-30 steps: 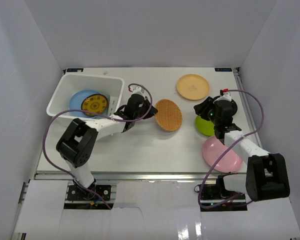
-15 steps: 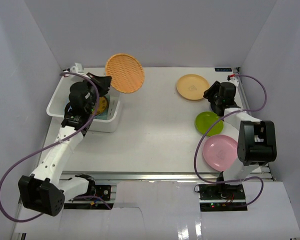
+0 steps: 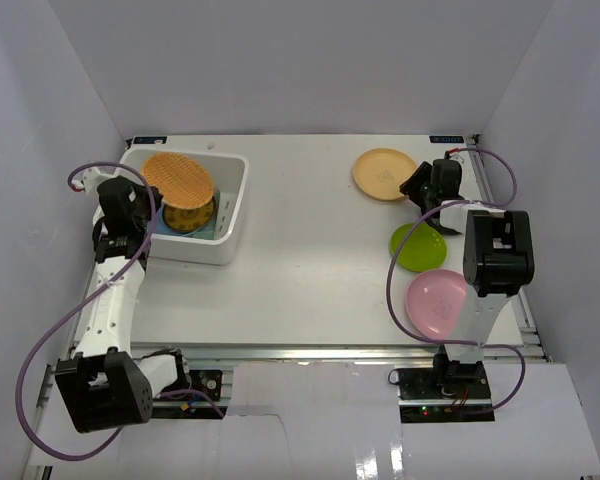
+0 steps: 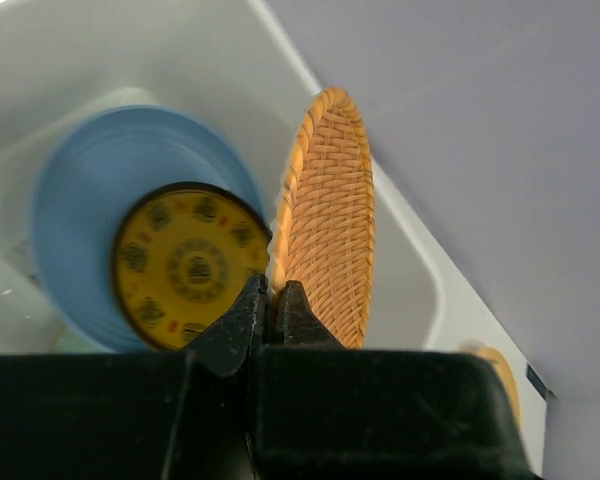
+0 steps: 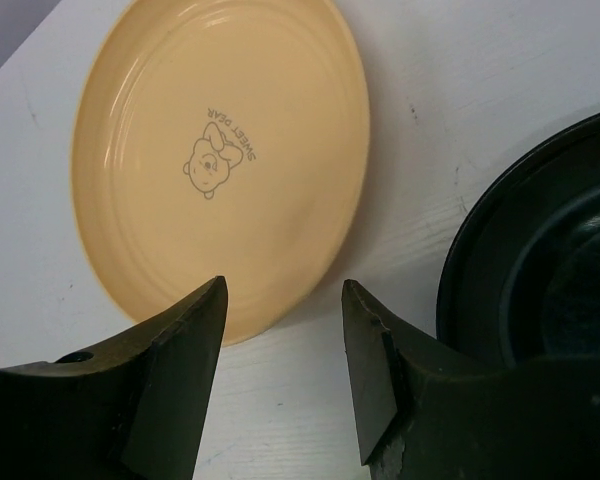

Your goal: Place the plates into the plastic bin on the countertop

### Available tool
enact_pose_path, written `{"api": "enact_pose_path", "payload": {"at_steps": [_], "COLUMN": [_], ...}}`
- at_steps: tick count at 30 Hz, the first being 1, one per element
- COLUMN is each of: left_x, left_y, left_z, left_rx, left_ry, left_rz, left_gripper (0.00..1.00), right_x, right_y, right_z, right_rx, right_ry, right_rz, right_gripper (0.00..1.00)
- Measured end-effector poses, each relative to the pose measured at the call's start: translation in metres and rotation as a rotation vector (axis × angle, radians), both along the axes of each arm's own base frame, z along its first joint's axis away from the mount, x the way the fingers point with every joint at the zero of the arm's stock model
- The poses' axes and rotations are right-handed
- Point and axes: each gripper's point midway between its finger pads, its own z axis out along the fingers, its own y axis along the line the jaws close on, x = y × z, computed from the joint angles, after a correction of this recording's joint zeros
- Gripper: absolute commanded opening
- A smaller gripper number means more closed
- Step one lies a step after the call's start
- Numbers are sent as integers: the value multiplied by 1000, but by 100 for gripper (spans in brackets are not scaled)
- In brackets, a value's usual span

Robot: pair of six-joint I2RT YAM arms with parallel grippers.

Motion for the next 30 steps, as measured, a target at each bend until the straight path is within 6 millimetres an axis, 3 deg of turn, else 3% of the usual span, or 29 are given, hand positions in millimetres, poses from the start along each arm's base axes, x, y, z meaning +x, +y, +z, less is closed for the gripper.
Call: {"api": "enact_pose_path", "payload": {"at_steps": [4, 8, 11, 14, 15, 16, 19, 22, 26, 30], "left_x": [-6, -2, 1, 3, 2, 2, 9, 11, 12, 11], "left_y": [30, 34, 35, 37, 39, 40, 42, 43, 40, 34], "left_z": [-34, -55, -70, -89, -94, -98, -91, -89, -87, -78], "left_rx": [-27, -52, -66, -71, -68, -67, -58, -52, -44, -41], "left_ry": [85, 137, 173, 230, 245, 256, 223, 214, 208, 186], "left_rz": [76, 74, 69, 74, 78, 83, 80, 78, 56, 21], "left_gripper": [0, 1, 10, 29, 40, 60, 84, 98, 98, 98], "right_x": [1, 3, 5, 7, 7, 8, 10, 11, 12, 14], "right_y": [5, 8, 9, 12, 12, 13, 15, 17, 18, 23], "right_z": [-14, -23, -28, -33, -35, -36, -38, -39, -41, -38], "right_rx": [28, 46, 55, 67, 69, 75, 88, 98, 108, 128], "right_ry": [30, 50, 58, 67, 70, 68, 66, 66, 67, 51], "right_rz": [14, 19, 16, 25, 27, 28, 33, 36, 36, 45], "right_gripper": [56, 56, 55, 54, 53, 51, 45, 34, 15, 9]}}
